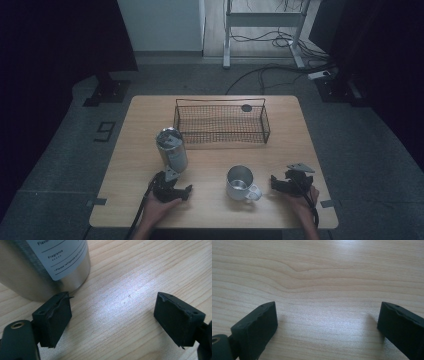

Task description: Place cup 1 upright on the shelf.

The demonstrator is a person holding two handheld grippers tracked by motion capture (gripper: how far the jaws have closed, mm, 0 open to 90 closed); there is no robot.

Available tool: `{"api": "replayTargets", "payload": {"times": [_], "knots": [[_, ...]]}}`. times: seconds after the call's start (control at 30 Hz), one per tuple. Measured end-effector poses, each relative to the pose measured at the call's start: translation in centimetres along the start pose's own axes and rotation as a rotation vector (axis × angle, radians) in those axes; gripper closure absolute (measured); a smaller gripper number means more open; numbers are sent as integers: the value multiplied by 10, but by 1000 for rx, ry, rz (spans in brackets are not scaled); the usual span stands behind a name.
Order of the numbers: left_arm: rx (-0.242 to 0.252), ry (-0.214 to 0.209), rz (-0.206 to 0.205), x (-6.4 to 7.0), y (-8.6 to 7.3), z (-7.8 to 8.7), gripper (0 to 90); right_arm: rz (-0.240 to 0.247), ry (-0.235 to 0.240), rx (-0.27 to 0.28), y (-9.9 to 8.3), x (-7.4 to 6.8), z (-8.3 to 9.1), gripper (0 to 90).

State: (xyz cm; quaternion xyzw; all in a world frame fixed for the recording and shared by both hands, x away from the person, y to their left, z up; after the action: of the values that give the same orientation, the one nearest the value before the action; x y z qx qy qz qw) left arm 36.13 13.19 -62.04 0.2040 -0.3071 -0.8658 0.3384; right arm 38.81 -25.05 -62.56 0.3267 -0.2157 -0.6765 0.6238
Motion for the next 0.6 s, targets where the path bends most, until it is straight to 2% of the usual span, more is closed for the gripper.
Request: {"api": "replayTargets", "payload": {"times": [0.17,0.27,0.43,0.6], "knots": [[0,1,0,0,0,0,144,6,7,-2,1,-1,-1,23],[0,1,1,0,1,-1,141,28,35,-3,0,1,1,43],[-1,-1,-1,0,1,-2,138,42,49,-4,-1,3,3,53],[2,-2,-4,0,2,-2,155,40,45,-5,-1,2,2,56]]}}
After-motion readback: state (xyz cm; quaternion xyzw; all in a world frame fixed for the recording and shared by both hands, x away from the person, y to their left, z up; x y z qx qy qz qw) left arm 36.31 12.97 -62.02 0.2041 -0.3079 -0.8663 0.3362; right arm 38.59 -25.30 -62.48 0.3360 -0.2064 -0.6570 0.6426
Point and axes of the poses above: each handheld gripper's, and its own axes: z roughly backward along the jaws, y roughly out of its top, x roughly to its right, the point moved 10 cm from there along -z, roughly forward along the jaws, and after that the axes turned 13 degrees about -z, right-handed, at the moved point
